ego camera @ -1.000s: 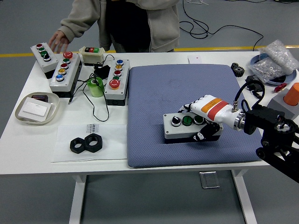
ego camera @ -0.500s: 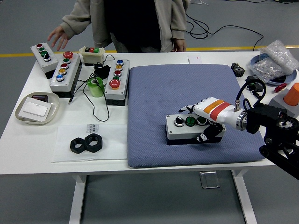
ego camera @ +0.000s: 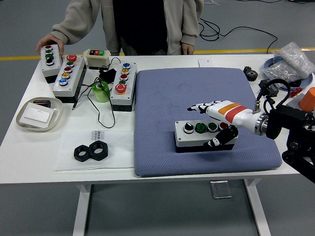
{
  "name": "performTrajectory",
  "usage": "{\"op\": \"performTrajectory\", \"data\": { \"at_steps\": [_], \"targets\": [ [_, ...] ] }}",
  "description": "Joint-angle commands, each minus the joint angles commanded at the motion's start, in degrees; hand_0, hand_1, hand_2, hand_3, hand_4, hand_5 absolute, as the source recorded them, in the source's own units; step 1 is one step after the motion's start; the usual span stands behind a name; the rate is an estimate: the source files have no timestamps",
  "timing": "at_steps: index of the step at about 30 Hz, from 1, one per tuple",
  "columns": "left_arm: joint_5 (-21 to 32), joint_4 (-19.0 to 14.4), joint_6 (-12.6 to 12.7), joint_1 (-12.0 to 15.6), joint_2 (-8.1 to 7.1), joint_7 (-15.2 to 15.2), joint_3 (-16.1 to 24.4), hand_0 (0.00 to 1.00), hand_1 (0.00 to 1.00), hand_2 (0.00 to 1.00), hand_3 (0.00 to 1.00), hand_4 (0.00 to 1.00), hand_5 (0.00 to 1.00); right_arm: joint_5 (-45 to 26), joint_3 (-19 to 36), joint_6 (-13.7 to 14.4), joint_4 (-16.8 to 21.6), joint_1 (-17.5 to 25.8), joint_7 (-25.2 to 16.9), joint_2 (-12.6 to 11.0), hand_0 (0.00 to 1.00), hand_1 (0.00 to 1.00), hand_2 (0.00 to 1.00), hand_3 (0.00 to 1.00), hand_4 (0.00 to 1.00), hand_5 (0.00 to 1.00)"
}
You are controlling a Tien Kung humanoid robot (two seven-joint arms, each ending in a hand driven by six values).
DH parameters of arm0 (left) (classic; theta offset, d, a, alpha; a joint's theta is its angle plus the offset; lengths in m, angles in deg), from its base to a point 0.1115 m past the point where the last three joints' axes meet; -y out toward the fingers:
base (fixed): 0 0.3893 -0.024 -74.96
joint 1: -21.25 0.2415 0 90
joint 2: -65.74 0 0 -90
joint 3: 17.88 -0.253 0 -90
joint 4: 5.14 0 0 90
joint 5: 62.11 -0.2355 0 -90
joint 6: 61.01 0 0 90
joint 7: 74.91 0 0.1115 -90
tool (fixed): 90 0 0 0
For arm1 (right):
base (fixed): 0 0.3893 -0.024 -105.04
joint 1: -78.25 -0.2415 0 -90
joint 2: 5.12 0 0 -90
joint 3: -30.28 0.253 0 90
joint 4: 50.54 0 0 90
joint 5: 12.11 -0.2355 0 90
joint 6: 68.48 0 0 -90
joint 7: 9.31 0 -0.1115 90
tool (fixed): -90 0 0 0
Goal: Pick up the button,place it on the desk,press the button,press the button
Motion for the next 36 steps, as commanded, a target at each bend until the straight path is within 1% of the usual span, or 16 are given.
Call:
{"op": "performTrajectory", "data": {
  "at_steps": [1,2,4,6,7,8,10,12,13,16,18,19,23,27,31,36],
  "targets": [
    [0.27,-0.01,0.02,-0.01,0.0,0.1,-0.17,0.723,0.826,0.849,0.818,0.622,0.998,-1.34,1.89,0.64,1.61,1.03,0.63,-0.73,0.957,0.877,0.998,0.992,0.859,0.326],
    [0.35,-0.01,0.02,-0.02,-0.01,0.14,-0.23,0.723,0.826,0.849,0.818,0.622,0.998,-1.85,2.95,0.84,2.36,1.36,0.83,-0.95,0.957,0.877,0.998,0.992,0.859,0.326],
    [0.6,-0.04,0.01,-0.05,-0.05,0.24,-0.45,0.723,0.826,0.849,0.818,0.622,0.998,-2.34,6.72,3.54,5.24,3.28,1.97,-2.72,0.957,0.877,0.998,0.992,0.859,0.326],
    [0.6,-0.04,0.0,-0.08,-0.07,0.26,-0.49,0.723,0.826,0.849,0.818,0.622,0.998,-0.61,9.17,5.48,6.67,4.16,3.11,-3.76,0.957,0.877,0.998,0.992,0.859,0.326],
    [0.6,-0.04,0.0,-0.08,-0.07,0.26,-0.5,0.724,0.828,0.849,0.819,0.621,0.998,-0.49,9.37,5.62,6.76,4.21,3.18,-3.82,0.745,0.598,0.756,0.877,0.76,0.238],
    [0.63,-0.05,-0.01,-0.09,-0.09,0.28,-0.54,0.724,0.828,0.849,0.819,0.621,0.998,0.49,10.53,7.04,7.0,5.02,4.04,-4.69,0.745,0.598,0.756,0.877,0.76,0.238],
    [0.67,-0.06,-0.02,-0.09,-0.1,0.31,-0.6,0.724,0.828,0.849,0.819,0.621,0.998,0.24,11.75,8.74,6.96,6.22,4.59,-5.88,0.745,0.598,0.756,0.877,0.76,0.238],
    [0.63,-0.05,-0.02,-0.08,-0.07,0.3,-0.56,0.724,0.828,0.849,0.819,0.621,0.998,0.31,12.51,7.81,6.98,7.16,4.41,-6.77,0.745,0.598,0.756,0.877,0.76,0.238],
    [0.62,-0.05,-0.02,-0.07,-0.07,0.29,-0.55,0.724,0.826,0.849,0.819,0.621,0.998,0.34,12.63,7.59,6.99,7.32,4.37,-6.92,0.414,0.14,0.279,0.733,0.559,0.002],
    [0.68,0.0,0.0,-0.13,0.03,0.32,-0.51,0.724,0.826,0.849,0.819,0.621,0.998,-0.84,13.54,2.9,7.89,9.15,3.64,-8.93,0.414,0.14,0.279,0.733,0.559,0.002],
    [0.64,0.01,0.01,-0.16,0.06,0.31,-0.46,0.724,0.826,0.849,0.819,0.621,0.998,-0.65,13.69,1.3,8.28,9.71,3.71,-9.45,0.414,0.14,0.279,0.733,0.559,0.002],
    [0.63,0.02,0.0,-0.18,0.07,0.31,-0.44,0.73,0.826,0.849,0.819,0.621,0.998,-0.51,13.69,0.64,8.44,9.96,3.91,-9.63,0.356,0.063,0.202,0.691,0.548,0.002],
    [0.36,0.09,-0.01,-0.23,0.16,0.28,-0.12,0.73,0.826,0.849,0.819,0.621,0.998,-0.22,13.24,-1.71,8.73,10.83,4.88,-9.92,0.356,0.063,0.202,0.691,0.548,0.002],
    [0.17,0.15,0.01,-0.2,0.27,0.22,0.18,0.736,0.827,0.849,0.818,0.62,0.998,-0.15,12.69,-2.67,8.9,11.63,5.15,-9.83,0.336,0.048,0.183,0.689,0.54,0.002],
    [-0.08,0.16,0.0,-0.15,0.31,0.12,0.36,0.735,0.827,0.85,0.818,0.622,0.998,0.05,12.0,-2.96,8.97,11.74,5.14,-9.71,0.313,0.034,0.166,0.695,0.52,0.002],
    [-0.32,0.14,-0.02,-0.05,0.32,0.04,0.45,0.735,0.827,0.85,0.818,0.622,0.998,0.19,11.09,-3.07,9.09,11.86,5.24,-9.54,0.313,0.034,0.166,0.695,0.52,0.002]
  ]
}}
